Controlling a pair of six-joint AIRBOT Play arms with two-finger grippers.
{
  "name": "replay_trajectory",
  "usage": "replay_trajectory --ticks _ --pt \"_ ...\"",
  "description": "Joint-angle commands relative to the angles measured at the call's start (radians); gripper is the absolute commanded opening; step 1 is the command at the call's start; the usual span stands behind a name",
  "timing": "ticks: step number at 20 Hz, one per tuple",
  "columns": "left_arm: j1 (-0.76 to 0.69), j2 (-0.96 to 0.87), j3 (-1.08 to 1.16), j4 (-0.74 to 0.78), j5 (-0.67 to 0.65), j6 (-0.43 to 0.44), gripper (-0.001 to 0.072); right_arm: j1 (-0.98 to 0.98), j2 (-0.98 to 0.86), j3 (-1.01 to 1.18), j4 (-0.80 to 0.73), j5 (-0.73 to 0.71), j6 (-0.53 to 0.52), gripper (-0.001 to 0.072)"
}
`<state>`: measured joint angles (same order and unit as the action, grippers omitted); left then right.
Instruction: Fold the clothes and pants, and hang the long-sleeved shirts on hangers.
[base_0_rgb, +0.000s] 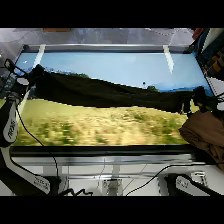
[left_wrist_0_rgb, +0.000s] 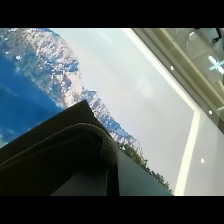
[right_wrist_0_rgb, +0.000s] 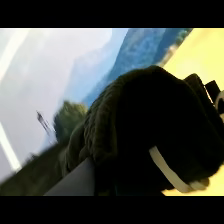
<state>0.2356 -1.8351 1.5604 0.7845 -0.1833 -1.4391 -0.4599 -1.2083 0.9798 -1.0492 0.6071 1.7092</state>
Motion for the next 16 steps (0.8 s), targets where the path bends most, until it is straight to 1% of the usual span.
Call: replay_trajectory --ticks 1,2,4,7,9,10,11,13,16 --pt "-0.003 0.003 0.006 0.001 0.003 0.003 0.0024 -0.001 -0.001 0.209 -0.343 0.468 -0.013 0.0020" --pt "-0.002 0.009 0.006 0.001 0.003 0.004 0.0024 -0.001 -0.001 0.279 -0.390 0.607 -0.063 0.0021" --pt "0.002 0.023 0.006 0.001 0.004 0.035 0.0024 -0.001 -0.001 0.385 -0.407 0.848 -0.148 0.0021" --pt "0.004 0.036 0.006 0.001 0.005 0.041 0.0024 -0.001 -0.001 0.470 -0.407 1.214 -0.198 0.0021" --pt "0.004 0.036 0.006 0.001 0.005 0.041 0.0024 -0.001 0.006 0.472 -0.402 1.233 -0.218 0.0021" --pt "0.004 0.036 0.006 0.001 0.005 0.041 0.0024 -0.001 -0.006 0.472 -0.404 1.215 -0.246 0.0021" --pt "0.003 0.036 0.006 0.002 0.014 0.041 0.0024 -0.001 -0.027 0.472 -0.404 1.184 -0.253 0.0021" --pt "0.003 0.036 0.009 0.016 0.040 0.057 0.0023 0.000 -0.101 0.473 -0.401 1.128 -0.249 0.0021" --pt "0.001 0.026 0.031 0.129 0.034 0.063 0.0022 -0.001 -0.253 0.473 -0.389 1.131 -0.229 0.0021"
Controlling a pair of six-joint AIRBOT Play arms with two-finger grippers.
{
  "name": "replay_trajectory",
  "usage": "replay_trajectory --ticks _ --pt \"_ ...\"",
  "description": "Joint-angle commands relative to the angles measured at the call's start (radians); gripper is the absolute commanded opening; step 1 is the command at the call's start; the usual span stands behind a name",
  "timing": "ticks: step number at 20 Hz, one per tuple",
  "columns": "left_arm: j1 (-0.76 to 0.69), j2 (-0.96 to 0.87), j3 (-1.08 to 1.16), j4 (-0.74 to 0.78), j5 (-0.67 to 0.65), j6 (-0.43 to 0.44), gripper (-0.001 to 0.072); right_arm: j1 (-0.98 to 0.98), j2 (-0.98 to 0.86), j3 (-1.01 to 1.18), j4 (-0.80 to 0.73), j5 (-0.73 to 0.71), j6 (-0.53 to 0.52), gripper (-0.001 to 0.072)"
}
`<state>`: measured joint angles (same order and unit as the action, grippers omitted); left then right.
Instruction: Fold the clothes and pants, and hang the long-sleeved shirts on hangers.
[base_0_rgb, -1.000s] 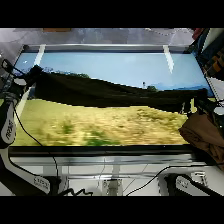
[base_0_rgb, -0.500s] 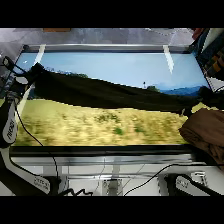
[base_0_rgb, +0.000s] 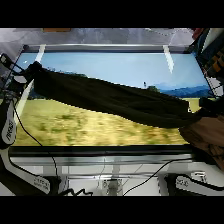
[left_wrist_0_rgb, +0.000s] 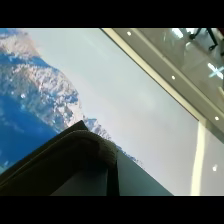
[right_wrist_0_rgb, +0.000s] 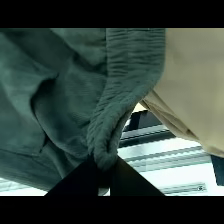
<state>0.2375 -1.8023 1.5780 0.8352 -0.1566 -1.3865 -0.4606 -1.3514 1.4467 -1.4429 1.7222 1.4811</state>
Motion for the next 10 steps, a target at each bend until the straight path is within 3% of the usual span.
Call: replay_trajectory --ticks 1,5,10 --pt "-0.001 -0.013 0.019 0.080 0.008 0.010 0.0021 0.000 -0.154 0.006 0.016 0.013 -0.001 0.0021" --pt "-0.004 -0.058 0.057 0.080 0.008 0.010 0.0021 0.000 -0.286 0.100 0.113 -0.028 0.002 0.0021" --pt "-0.017 -0.113 0.117 0.081 0.018 0.010 0.0021 0.000 -0.398 0.384 0.157 -0.172 0.121 0.0021"
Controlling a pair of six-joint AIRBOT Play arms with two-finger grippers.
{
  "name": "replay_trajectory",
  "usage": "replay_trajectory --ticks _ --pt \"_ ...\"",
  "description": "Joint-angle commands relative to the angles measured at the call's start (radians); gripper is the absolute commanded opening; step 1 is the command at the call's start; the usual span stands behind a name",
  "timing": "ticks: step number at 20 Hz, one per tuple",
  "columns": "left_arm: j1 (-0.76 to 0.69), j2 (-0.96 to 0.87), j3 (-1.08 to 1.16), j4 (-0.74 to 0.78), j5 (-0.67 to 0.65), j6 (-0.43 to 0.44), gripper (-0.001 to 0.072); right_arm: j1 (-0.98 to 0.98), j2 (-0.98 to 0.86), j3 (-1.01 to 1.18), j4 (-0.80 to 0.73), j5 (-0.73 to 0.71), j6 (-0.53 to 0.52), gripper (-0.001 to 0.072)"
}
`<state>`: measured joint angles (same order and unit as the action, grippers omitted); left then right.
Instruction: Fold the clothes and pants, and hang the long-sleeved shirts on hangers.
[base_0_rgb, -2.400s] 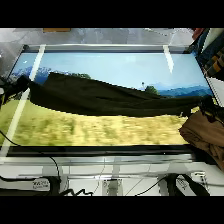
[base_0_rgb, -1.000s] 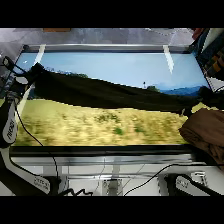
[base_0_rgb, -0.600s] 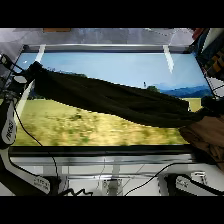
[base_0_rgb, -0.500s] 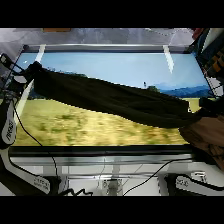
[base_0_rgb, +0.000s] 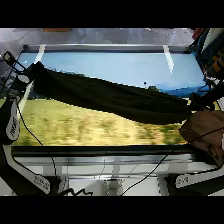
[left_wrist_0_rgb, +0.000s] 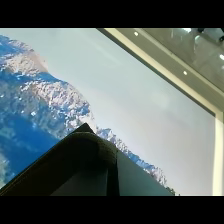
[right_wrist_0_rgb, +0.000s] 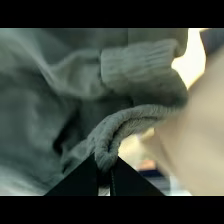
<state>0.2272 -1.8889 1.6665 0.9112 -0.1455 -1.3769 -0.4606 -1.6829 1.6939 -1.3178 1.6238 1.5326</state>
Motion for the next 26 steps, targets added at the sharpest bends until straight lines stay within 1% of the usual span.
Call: replay_trajectory --ticks 1,4,7,9,11,13,16,17,18,19,20,21,24,25,26 --pt "-0.008 -0.027 0.029 0.005 0.014 0.001 0.0022 0.000 -0.087 0.186 0.038 -0.071 0.089 0.0021" --pt "-0.010 -0.023 0.037 0.005 0.052 0.001 0.0022 0.000 -0.109 0.273 0.091 -0.084 0.101 0.0021" --pt "-0.013 -0.026 0.044 0.005 0.105 0.001 0.0022 0.000 -0.111 0.289 0.088 -0.229 0.121 0.0021" --pt "-0.018 -0.038 0.043 0.005 0.105 0.000 0.0023 0.000 -0.131 0.289 0.075 -0.311 0.166 0.0021" --pt "-0.029 -0.063 0.044 -0.007 0.108 -0.002 0.0024 0.000 -0.169 0.289 0.049 -0.364 0.262 0.0022" --pt "-0.047 -0.091 0.044 -0.006 0.129 -0.034 0.0025 0.003 -0.198 0.287 0.057 -0.438 0.333 0.0022" --pt "-0.074 -0.116 0.044 -0.006 0.196 -0.040 0.0026 0.025 -0.209 0.283 0.064 -0.594 0.363 0.0023" --pt "-0.082 -0.117 0.044 -0.006 0.225 -0.040 0.0056 0.035 -0.209 0.283 0.063 -0.649 0.363 0.0051" --pt "-0.090 -0.117 0.045 -0.004 0.253 -0.039 0.0184 0.043 -0.209 0.283 0.063 -0.694 0.363 0.0228" --pt "-0.097 -0.116 0.048 0.005 0.275 -0.039 0.0504 0.053 -0.209 0.283 0.062 -0.722 0.363 0.0521" --pt "-0.101 -0.116 0.060 0.004 0.279 -0.041 0.0720 0.060 -0.209 0.283 0.060 -0.734 0.363 0.0602" --pt "-0.103 -0.109 0.071 0.005 0.277 -0.037 0.0704 0.066 -0.209 0.283 0.058 -0.735 0.363 0.0602" --pt "-0.105 -0.069 0.080 0.005 0.276 -0.037 0.0704 0.069 -0.209 0.283 0.056 -0.704 0.362 0.0603" --pt "-0.100 -0.051 0.079 0.005 0.258 -0.037 0.0704 0.068 -0.209 0.283 0.055 -0.676 0.360 0.0602" --pt "-0.090 -0.031 0.079 0.005 0.210 -0.037 0.0704 0.068 -0.209 0.283 0.040 -0.645 0.359 0.0602"
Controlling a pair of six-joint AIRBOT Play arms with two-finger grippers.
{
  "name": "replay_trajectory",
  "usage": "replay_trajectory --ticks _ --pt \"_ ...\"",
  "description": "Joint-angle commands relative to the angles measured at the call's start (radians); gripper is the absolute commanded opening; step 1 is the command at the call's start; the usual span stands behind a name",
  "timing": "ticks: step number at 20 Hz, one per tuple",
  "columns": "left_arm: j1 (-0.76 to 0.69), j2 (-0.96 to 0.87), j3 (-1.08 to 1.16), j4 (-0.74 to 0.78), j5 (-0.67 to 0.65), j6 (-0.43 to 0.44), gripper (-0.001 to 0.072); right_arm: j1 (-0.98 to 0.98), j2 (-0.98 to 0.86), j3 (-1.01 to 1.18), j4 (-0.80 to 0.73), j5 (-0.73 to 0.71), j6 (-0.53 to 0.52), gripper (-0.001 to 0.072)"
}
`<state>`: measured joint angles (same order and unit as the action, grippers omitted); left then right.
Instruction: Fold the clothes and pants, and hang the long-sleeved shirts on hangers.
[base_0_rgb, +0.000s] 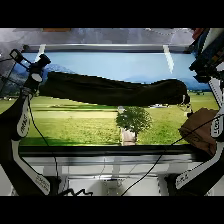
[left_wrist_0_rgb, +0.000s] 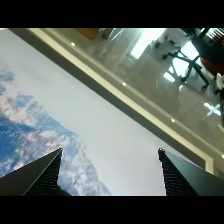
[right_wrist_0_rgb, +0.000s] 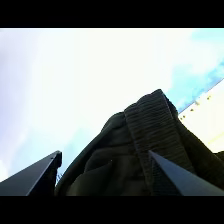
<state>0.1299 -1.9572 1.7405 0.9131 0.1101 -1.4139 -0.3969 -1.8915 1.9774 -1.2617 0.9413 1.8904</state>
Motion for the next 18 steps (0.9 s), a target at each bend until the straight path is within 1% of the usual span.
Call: replay_trajectory --ticks 1,2,3,4,5,6,7,8,9,11,12,13,14,15,17,18 --pt "0.024 0.063 0.005 0.003 -0.131 0.000 0.0703 0.003 0.000 0.001 -0.043 0.070 0.001 0.0602" --pt "0.048 0.090 0.005 0.003 -0.245 0.000 0.0689 0.002 0.000 0.001 -0.071 0.106 0.000 0.0602" --pt "0.077 0.114 0.005 0.003 -0.360 0.000 0.0582 0.000 0.000 0.001 -0.091 0.141 -0.009 0.0601" --pt "0.109 0.136 0.005 0.003 -0.478 0.000 0.0458 -0.005 0.000 0.001 -0.098 0.175 -0.056 0.0563" --pt "0.142 0.161 0.005 -0.001 -0.597 -0.010 0.0399 -0.008 0.003 0.001 -0.099 0.200 -0.131 0.0496" --pt "0.170 0.185 0.005 0.000 -0.700 -0.035 0.0376 -0.008 0.008 0.001 -0.100 0.220 -0.217 0.0478" --pt "0.196 0.214 0.003 0.006 -0.793 -0.037 0.0239 -0.008 0.016 0.001 -0.100 0.236 -0.283 0.0478" --pt "0.212 0.246 -0.003 0.052 -0.854 -0.037 0.0114 -0.007 0.026 0.001 -0.100 0.248 -0.329 0.0478" --pt "0.219 0.281 -0.018 0.106 -0.888 -0.038 0.0114 -0.007 0.037 0.000 -0.100 0.255 -0.359 0.0478" --pt "0.222 0.372 -0.115 0.213 -0.900 -0.040 0.0112 -0.008 0.058 0.000 -0.104 0.247 -0.385 0.0478" --pt "0.226 0.417 -0.193 0.269 -0.899 -0.077 0.0065 -0.008 0.065 0.004 -0.107 0.244 -0.390 0.0478" --pt "0.231 0.448 -0.270 0.283 -0.891 -0.140 0.0026 -0.008 0.069 0.006 -0.106 0.244 -0.391 0.0477" --pt "0.235 0.466 -0.338 0.279 -0.888 -0.208 0.0027 -0.008 0.072 0.006 -0.106 0.244 -0.393 0.0477" --pt "0.235 0.467 -0.378 0.279 -0.888 -0.237 0.0099 -0.008 0.072 0.006 -0.104 0.244 -0.393 0.0477" --pt "0.224 0.440 -0.420 0.246 -0.855 -0.239 0.0720 -0.008 0.072 0.006 -0.102 0.245 -0.392 0.0477" --pt "0.218 0.415 -0.422 0.210 -0.836 -0.240 0.0708 -0.007 0.072 0.006 -0.098 0.245 -0.392 0.0477"
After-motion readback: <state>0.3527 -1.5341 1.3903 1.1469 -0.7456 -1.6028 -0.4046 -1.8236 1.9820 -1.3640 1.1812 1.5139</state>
